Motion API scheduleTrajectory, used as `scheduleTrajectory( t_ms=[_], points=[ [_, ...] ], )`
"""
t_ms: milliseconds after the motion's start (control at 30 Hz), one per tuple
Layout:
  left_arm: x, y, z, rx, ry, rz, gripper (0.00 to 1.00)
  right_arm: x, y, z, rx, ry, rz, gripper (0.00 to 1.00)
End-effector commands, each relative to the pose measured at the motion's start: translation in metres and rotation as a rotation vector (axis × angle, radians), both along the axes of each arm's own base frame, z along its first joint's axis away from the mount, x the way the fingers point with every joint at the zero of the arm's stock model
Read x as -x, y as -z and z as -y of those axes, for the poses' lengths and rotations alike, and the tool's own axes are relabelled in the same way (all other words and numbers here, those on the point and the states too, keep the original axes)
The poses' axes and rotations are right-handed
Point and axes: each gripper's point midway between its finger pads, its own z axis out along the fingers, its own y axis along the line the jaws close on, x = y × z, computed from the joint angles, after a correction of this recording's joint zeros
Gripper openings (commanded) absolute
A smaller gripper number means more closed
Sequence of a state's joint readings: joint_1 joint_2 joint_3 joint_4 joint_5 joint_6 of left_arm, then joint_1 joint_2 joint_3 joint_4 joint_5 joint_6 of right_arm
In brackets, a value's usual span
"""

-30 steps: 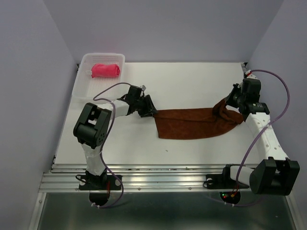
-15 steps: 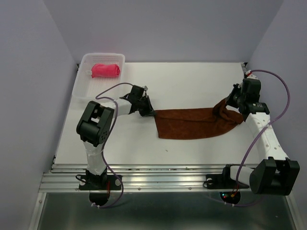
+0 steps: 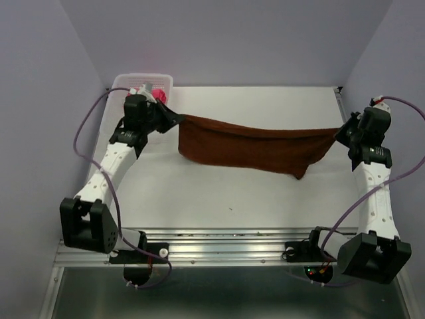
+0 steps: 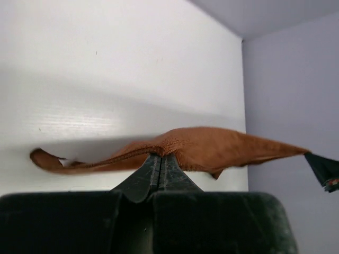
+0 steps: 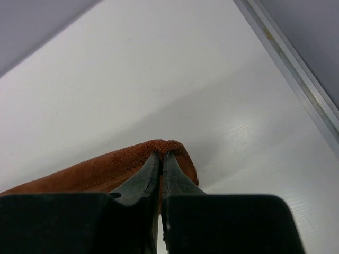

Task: Roll the towels
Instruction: Flatten the towel

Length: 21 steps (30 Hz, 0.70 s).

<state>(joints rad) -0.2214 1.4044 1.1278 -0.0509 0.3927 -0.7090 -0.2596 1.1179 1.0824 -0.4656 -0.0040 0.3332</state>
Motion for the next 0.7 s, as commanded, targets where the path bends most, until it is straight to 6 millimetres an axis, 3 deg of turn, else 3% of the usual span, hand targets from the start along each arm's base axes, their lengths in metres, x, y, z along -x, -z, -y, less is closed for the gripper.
scheduleTrajectory(
  t_ms=[0, 33, 200, 367, 500, 633, 667],
  points=[
    [0.019, -0.055, -0.03, 0.009, -0.067, 0.131, 0.0, 0.006, -0.059, 0.0, 0.009, -0.003, 0.163, 0.01],
    [0.026, -0.071, -0.045, -0.008, -0.128, 0.158, 0.0, 0.011, -0.067, -0.003, 0.008, -0.005, 0.189, 0.01],
    [0.056, -0.11, -0.093, -0.078, -0.311, 0.245, 0.0, 0.033, -0.092, -0.006, 0.028, 0.001, 0.235, 0.01],
    [0.097, -0.133, -0.108, -0.093, -0.357, 0.292, 0.0, 0.069, -0.123, -0.007, 0.092, 0.033, 0.271, 0.01],
    [0.116, -0.121, -0.102, -0.076, -0.32, 0.262, 0.0, 0.105, -0.127, 0.001, 0.14, 0.123, 0.272, 0.01],
    [0.117, -0.112, -0.094, -0.043, -0.283, 0.254, 0.0, 0.105, -0.107, 0.004, 0.139, 0.13, 0.211, 0.01],
    [0.111, -0.099, -0.09, -0.038, -0.27, 0.219, 0.0, 0.101, -0.096, 0.006, 0.134, 0.134, 0.181, 0.01]
  ],
)
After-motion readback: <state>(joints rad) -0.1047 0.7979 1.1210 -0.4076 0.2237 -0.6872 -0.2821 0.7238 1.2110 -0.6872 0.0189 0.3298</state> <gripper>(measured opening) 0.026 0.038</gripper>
